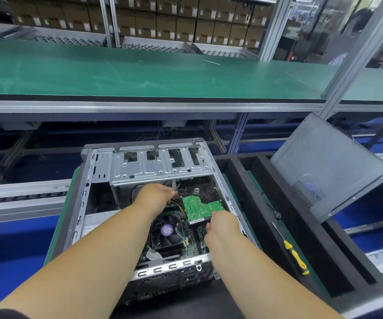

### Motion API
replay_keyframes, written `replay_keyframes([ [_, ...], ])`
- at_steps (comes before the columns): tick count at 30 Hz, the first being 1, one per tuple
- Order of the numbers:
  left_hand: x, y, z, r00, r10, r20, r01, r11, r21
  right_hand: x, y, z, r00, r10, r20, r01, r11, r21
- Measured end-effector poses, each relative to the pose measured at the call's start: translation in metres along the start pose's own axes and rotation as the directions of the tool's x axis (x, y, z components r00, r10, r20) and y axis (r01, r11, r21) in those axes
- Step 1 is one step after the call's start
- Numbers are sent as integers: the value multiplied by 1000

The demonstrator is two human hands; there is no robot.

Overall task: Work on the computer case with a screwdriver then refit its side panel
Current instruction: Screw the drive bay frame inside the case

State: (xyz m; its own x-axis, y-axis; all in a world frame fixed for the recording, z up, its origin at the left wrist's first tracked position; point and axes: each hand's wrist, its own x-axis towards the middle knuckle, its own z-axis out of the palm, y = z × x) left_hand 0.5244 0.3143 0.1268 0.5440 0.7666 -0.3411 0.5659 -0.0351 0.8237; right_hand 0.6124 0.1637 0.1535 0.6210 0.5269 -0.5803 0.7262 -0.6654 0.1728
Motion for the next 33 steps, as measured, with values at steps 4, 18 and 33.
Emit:
replay_keyframes([
  [4, 4, -4, 7, 986, 162, 27, -161, 922, 352, 2, -1, 0, 999, -19, 44, 24, 994, -105],
  [18, 32, 12, 10, 981, 95, 171, -191, 654, 732, 8, 0, 3, 988, -153, -10, 147, 963, -224],
  [33, 54, 0, 10, 994, 20, 105, -105, 406, 908, 15, -2, 10, 978, -189, -86, 158, 945, -286],
])
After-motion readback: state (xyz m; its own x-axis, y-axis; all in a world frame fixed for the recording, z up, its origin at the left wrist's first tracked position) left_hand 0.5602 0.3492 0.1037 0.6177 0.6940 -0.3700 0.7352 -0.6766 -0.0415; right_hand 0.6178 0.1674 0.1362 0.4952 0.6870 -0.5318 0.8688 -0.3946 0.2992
